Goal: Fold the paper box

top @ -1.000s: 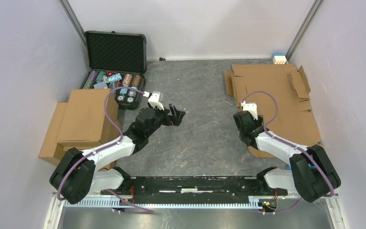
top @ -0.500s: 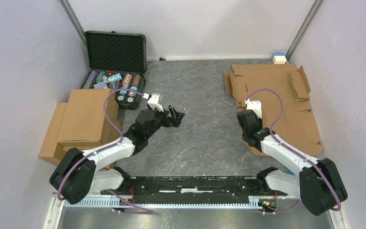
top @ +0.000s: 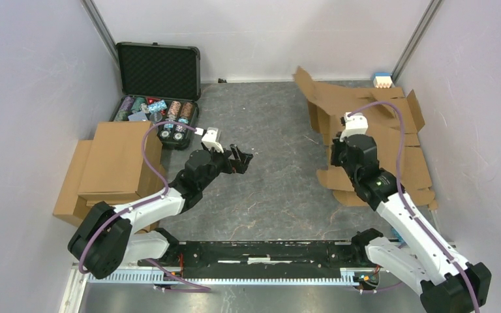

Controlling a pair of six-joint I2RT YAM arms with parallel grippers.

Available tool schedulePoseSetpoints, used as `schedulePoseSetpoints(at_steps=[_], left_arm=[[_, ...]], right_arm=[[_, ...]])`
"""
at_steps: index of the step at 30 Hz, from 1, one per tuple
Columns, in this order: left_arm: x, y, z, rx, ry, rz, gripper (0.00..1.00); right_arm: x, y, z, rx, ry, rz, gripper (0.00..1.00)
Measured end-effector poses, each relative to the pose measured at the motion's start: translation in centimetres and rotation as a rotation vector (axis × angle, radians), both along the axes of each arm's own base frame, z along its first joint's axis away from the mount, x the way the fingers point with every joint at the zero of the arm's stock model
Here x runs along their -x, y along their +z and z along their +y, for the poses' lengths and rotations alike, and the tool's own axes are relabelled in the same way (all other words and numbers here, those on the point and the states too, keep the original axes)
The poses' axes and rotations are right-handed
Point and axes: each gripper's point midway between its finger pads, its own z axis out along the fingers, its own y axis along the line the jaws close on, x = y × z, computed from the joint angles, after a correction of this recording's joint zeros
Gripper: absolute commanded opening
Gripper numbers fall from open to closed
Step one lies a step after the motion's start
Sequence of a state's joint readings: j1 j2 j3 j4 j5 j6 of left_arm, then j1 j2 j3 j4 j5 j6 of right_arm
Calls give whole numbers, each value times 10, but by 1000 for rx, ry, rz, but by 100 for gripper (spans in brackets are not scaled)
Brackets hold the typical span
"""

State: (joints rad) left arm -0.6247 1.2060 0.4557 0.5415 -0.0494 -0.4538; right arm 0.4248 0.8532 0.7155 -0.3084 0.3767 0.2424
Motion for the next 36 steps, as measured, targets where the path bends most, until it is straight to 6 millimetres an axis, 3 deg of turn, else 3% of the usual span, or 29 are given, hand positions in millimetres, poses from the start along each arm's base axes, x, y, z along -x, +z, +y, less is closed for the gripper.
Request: schedulePoseSetpoints(at_steps=[3,7,8,10,11,13,14,22,27,32,36], left_arm=[[0,0,0,2,0,-2,100],[-2,-3,-3,6,-5,-1,100],[-3,-4,-3,7,-1,5,100],[-5,-8,0,12,30,23,100],[-7,-9,4,13,59,34,100],[-9,-15,16,12,138,70,100],[-10,-17,22,10,171,84,100],[-12,-23,57,-38,353,114,100],[-10,-38,80,-120,474,201,98],[-8,-40,100,-172,593,311,95],[4,-54,112,-188,641,401,93]], right_arm=[[-1,5,36,-73,178,29,0],[9,-7,88,-182,413,117,0],[14,-11,101,-215,463,136,8],[29,-19,128,-288,570,161,46],[41,-24,142,-326,639,179,69],[57,-33,157,-363,717,222,87],[62,-37,161,-370,738,244,91],[49,-54,141,-273,629,252,89],[44,-64,126,-196,570,254,88],[49,-81,118,-131,585,275,88],[59,-101,112,-108,599,311,88]])
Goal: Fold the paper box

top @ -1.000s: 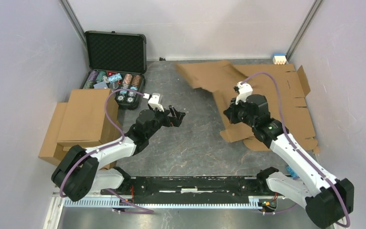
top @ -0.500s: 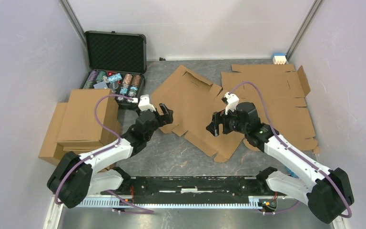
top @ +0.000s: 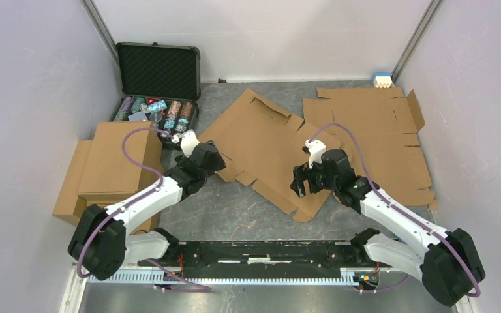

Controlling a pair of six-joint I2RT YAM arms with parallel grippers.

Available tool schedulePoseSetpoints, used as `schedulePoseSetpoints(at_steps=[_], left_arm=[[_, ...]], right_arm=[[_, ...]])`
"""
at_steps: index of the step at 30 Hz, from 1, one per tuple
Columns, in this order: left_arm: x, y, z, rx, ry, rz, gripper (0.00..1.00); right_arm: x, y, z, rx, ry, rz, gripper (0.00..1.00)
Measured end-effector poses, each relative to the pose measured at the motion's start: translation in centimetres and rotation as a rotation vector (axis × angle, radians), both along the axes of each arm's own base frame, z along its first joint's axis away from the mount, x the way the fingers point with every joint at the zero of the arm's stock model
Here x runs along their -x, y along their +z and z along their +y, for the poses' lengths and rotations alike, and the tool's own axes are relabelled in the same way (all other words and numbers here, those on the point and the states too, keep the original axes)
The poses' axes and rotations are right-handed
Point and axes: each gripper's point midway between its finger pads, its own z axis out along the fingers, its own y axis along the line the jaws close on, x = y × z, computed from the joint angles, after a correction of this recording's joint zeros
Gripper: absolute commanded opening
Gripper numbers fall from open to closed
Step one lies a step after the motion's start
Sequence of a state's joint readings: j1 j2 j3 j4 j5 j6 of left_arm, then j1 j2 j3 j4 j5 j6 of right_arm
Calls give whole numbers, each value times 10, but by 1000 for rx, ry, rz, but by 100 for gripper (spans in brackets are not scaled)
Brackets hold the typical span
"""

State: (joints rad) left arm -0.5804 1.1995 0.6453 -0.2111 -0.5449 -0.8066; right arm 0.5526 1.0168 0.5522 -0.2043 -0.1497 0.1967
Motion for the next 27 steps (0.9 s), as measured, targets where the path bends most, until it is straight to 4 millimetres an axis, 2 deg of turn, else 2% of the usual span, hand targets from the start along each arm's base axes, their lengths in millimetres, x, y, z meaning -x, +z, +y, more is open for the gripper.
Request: schedulePoseSetpoints(at_steps=[3,5,9,11,13,16,21,24,27], left_arm=[[6,-8,4,45,44,43,86],[7,-11,4,93,78,59,73],[5,-21,5,153,132,94,60],[6,-33,4,166,150,132,50],[6,-43,2,170,162,170,29],[5,-51,-1,171,172,211,4],[-4,-34,-4,154,151,196,2],[1,-23,-4,126,83,194,2],[9,-4,-7,135,-1,152,2]], right_arm=[[4,-8,-2,13,11,10,88],[4,-7,-2,13,16,2,88],[4,-2,-2,1,22,-31,88],[5,-1,-3,-3,24,-43,88],[6,0,-5,-1,26,-51,88],[5,2,-11,20,10,-70,88],[-1,12,-33,77,-90,-134,90],[-7,32,-48,78,-169,-216,92],[-11,55,-54,32,-218,-314,95]])
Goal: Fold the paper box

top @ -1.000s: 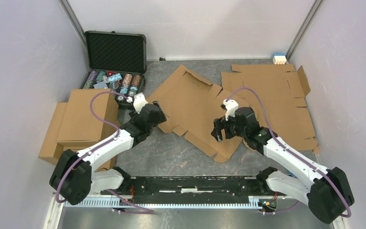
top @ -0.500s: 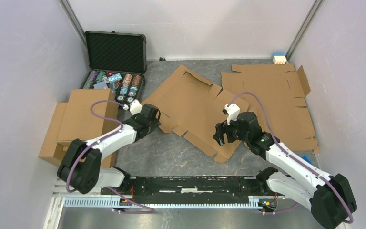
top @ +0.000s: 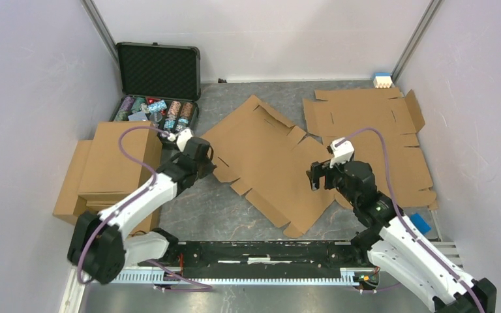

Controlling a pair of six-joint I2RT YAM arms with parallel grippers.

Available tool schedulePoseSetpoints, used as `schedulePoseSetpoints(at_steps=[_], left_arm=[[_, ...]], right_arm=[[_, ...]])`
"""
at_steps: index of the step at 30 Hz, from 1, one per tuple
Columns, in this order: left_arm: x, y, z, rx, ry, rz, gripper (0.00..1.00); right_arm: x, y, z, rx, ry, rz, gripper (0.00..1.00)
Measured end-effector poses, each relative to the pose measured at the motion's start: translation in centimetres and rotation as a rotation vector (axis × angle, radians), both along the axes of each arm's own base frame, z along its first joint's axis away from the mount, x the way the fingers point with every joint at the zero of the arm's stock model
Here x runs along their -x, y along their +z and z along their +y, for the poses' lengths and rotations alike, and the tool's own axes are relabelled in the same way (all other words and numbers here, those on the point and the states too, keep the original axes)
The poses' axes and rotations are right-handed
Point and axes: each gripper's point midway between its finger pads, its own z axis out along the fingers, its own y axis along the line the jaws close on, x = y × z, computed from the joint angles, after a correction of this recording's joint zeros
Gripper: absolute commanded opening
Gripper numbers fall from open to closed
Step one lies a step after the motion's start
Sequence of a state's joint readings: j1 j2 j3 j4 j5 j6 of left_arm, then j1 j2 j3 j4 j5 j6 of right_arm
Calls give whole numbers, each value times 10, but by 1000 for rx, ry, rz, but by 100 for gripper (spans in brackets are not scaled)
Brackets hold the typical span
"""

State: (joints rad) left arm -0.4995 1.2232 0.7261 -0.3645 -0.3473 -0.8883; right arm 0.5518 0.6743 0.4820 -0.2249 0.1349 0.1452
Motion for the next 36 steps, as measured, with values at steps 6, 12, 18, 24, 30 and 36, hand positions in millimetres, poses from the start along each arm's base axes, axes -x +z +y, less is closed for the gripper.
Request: schedulePoseSetpoints(at_steps=[6,12,18,24,30,36], left_arm=[[22,51,4,44,-109,-188,2],[25,72,4,1,-175,-211,2],[28,77,7,-67,-222,-162,2],[38,74,14,-104,-245,-131,2],[42,81,18,-139,-272,-117,2],[44,88,20,-177,-308,-112,2]], right_arm=[[-2,6,14,-29,54,12,95],[-18,12,37,-32,116,54,92],[-41,-2,48,9,106,93,91],[-68,-17,54,54,66,107,90],[-99,-30,66,110,59,132,87],[-119,-48,77,138,60,150,85]])
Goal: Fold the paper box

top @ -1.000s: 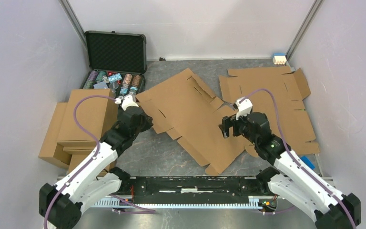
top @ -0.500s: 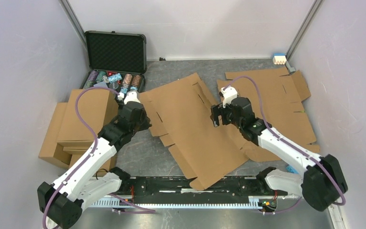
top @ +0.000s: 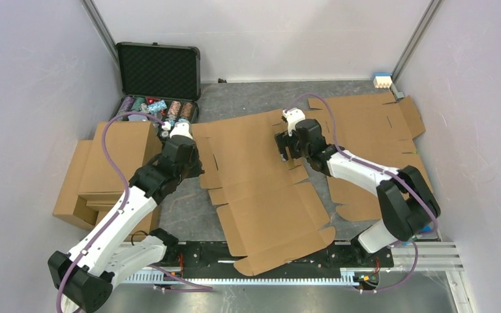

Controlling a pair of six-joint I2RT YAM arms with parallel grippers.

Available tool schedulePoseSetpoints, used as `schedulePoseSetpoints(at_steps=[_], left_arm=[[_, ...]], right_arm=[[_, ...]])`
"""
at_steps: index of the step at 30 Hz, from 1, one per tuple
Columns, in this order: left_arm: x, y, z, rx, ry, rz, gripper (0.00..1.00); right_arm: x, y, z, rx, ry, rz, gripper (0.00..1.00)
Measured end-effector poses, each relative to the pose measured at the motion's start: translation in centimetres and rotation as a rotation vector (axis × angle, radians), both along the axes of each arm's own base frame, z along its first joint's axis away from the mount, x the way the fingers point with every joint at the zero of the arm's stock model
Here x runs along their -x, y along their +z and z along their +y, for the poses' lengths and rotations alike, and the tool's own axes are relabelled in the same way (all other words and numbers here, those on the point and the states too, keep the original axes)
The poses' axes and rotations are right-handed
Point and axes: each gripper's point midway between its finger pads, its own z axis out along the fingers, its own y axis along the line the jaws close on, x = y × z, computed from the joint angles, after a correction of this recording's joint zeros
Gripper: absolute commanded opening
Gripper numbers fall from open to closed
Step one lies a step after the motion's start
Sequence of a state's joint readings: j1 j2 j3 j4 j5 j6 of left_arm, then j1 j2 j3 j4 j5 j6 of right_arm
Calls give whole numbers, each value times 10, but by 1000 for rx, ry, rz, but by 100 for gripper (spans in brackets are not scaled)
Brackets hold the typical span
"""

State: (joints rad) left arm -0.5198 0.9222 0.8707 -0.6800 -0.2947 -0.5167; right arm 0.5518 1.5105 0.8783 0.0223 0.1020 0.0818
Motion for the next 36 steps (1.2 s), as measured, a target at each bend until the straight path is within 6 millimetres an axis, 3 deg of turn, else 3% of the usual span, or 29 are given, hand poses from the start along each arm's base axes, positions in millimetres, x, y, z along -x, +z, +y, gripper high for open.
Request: schedulePoseSetpoints(at_steps=[7,12,15,17,21,26,29,36], left_arm=[[0,6,1,-8,-12,-19,2],[2,17,2,10,-14,-58,2],[2,18,3,10,-16,-64,2],[2,18,3,5,-20,-64,2],[3,19,3,5,-21,-67,2],[3,19,4,2,-23,-67,2],[4,19,5,-4,-19,-67,2],[1,18,10,-27,6,-70,2]], right_arm=[[-11,-29,-5,67,-45,41,82],[-15,-29,-16,112,-97,22,70],[-16,-29,-24,144,-121,14,51],[-16,-29,-27,162,-128,11,29],[-16,-30,-30,178,-128,9,0],[-9,-32,-35,166,-123,15,0],[-3,-21,-36,128,-104,0,0],[22,51,-29,-42,-16,-146,0]])
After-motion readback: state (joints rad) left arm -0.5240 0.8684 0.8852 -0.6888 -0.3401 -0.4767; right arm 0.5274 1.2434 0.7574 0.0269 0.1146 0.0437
